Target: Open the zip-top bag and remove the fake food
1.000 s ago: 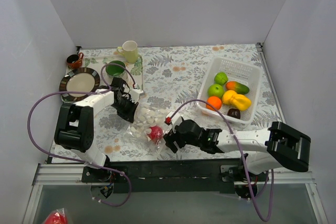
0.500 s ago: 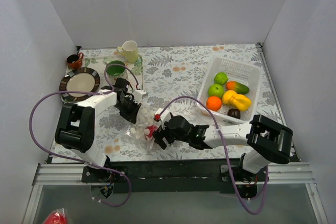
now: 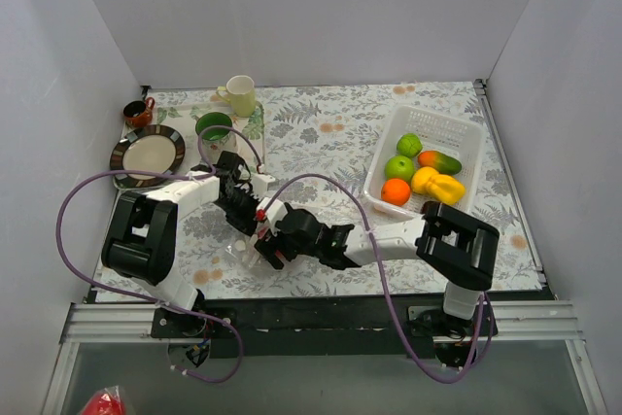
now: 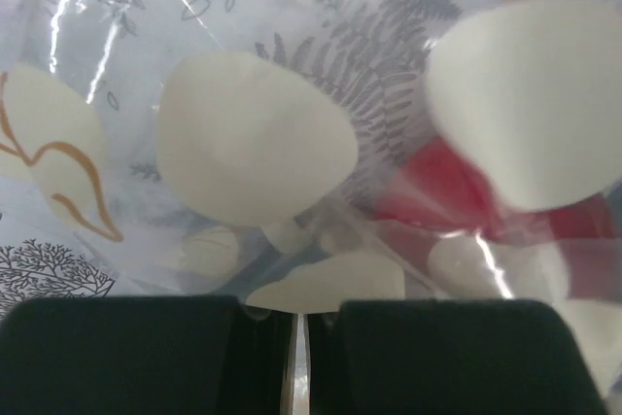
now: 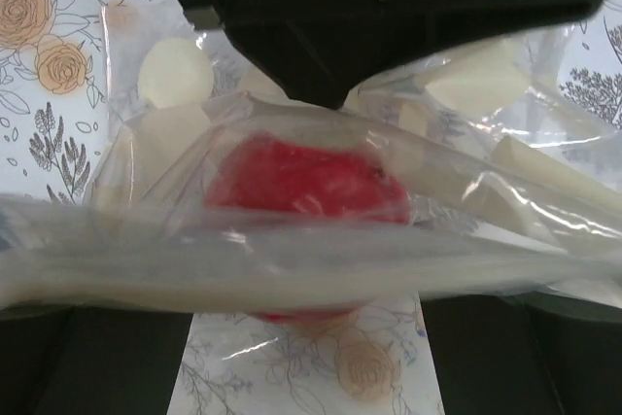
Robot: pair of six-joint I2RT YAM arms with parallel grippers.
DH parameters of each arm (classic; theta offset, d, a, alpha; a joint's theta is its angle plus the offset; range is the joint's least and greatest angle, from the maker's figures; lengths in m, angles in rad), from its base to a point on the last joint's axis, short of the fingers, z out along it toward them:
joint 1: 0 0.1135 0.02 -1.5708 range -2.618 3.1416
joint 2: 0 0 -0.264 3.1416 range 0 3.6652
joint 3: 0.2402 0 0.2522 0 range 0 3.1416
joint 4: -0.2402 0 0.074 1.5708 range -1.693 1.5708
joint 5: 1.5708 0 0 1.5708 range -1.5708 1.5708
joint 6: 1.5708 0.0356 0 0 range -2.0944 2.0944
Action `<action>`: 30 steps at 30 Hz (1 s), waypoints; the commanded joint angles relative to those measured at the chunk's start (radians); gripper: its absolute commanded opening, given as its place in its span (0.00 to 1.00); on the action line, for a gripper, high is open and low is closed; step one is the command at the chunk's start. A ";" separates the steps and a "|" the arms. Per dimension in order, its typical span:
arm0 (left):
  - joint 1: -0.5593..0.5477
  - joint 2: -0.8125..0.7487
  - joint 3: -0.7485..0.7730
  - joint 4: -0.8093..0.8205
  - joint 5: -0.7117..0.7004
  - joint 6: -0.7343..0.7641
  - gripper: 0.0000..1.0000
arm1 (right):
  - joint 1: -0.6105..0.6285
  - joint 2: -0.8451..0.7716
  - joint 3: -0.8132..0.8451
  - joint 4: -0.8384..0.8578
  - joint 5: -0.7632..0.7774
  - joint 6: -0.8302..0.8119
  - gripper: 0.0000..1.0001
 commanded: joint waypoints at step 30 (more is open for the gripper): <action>-0.013 0.072 0.079 -0.017 -0.009 -0.023 0.00 | -0.119 -0.875 -0.193 -0.488 0.539 -0.045 0.55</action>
